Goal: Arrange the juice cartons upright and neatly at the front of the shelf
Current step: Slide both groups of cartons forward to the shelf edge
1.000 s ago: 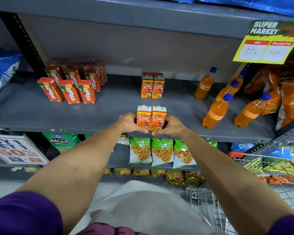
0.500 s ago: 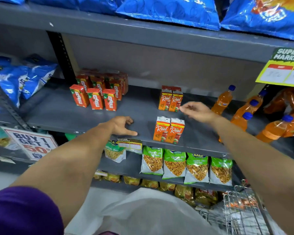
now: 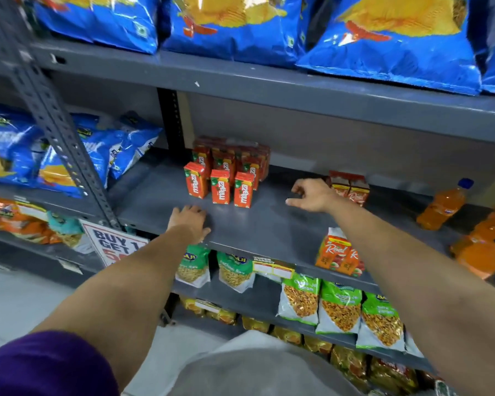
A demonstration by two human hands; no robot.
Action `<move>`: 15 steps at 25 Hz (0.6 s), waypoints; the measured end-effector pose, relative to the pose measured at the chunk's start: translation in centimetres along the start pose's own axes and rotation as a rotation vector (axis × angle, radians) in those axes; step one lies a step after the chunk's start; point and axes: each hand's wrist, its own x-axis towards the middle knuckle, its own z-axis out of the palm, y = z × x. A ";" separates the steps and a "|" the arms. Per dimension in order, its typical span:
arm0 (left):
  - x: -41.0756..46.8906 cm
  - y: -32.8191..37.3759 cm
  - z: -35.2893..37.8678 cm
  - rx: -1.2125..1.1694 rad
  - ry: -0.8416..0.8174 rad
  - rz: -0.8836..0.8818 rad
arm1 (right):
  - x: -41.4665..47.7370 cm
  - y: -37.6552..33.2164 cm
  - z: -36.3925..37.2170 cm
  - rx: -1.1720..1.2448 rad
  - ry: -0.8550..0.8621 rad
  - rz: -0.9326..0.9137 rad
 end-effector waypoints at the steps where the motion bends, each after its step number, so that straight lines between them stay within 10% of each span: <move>1: 0.3 -1.0 0.1 0.010 0.003 -0.031 | 0.5 -1.1 1.0 -0.005 -0.018 0.006; 7: 3.6 -5.8 -0.2 -0.158 -0.027 -0.099 | 3.7 -7.4 5.9 0.102 -0.026 0.117; 15: 8.6 -8.1 0.2 -0.986 0.079 -0.048 | 6.7 -10.2 9.2 0.426 0.073 0.346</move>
